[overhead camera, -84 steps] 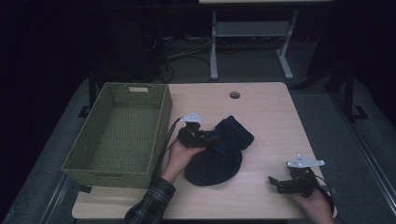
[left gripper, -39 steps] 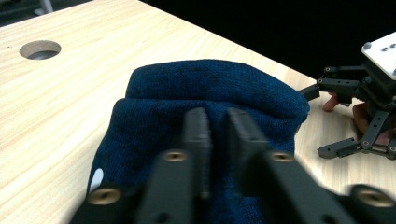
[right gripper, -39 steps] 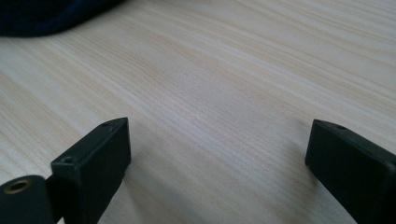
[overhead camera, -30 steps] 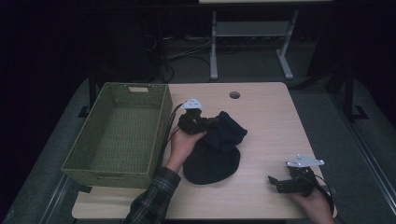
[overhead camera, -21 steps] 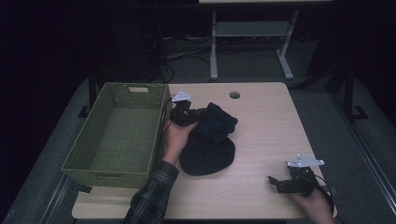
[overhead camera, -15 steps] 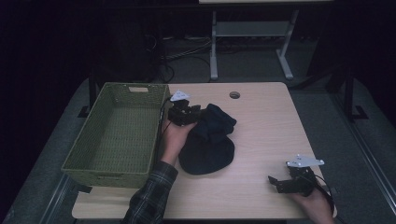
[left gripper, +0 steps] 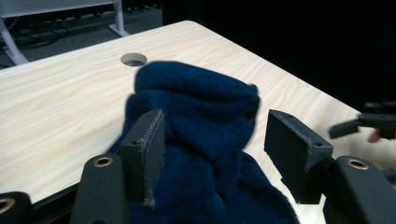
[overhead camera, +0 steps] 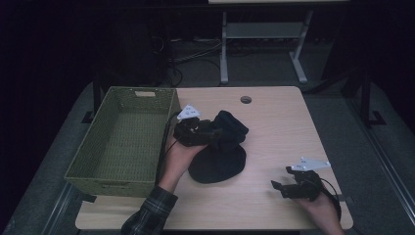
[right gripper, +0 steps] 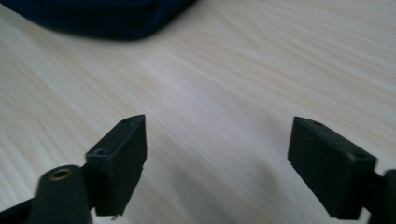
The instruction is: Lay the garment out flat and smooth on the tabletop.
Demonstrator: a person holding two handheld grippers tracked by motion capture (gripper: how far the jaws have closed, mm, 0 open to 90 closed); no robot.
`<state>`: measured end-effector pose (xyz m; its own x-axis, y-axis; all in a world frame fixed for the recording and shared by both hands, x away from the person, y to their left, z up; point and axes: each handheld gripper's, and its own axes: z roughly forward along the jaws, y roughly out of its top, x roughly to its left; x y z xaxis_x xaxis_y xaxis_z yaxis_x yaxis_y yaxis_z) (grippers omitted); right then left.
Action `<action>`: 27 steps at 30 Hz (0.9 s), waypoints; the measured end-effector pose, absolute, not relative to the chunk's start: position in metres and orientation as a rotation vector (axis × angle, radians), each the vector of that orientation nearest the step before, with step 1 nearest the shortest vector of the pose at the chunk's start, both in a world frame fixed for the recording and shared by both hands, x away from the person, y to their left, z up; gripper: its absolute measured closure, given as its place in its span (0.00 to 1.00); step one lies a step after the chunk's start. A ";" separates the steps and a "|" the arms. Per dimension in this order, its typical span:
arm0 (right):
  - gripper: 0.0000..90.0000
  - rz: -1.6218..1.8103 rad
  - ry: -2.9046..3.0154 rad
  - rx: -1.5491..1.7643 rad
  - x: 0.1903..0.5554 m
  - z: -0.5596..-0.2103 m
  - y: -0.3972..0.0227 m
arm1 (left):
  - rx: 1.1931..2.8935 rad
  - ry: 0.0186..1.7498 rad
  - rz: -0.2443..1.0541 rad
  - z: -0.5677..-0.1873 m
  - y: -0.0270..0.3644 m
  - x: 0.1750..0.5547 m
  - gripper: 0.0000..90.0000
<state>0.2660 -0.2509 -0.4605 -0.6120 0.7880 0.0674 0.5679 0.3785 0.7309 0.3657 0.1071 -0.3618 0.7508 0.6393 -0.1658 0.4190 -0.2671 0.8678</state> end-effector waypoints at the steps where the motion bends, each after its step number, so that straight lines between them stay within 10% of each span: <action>1: 0.26 1.081 2.356 1.187 0.268 -0.459 -0.248 | 1.905 0.806 0.253 -0.363 0.108 0.362 0.42; 27: 0.66 1.202 2.387 1.231 0.357 -0.466 -0.170 | 1.965 0.754 0.191 -0.398 0.118 0.321 0.40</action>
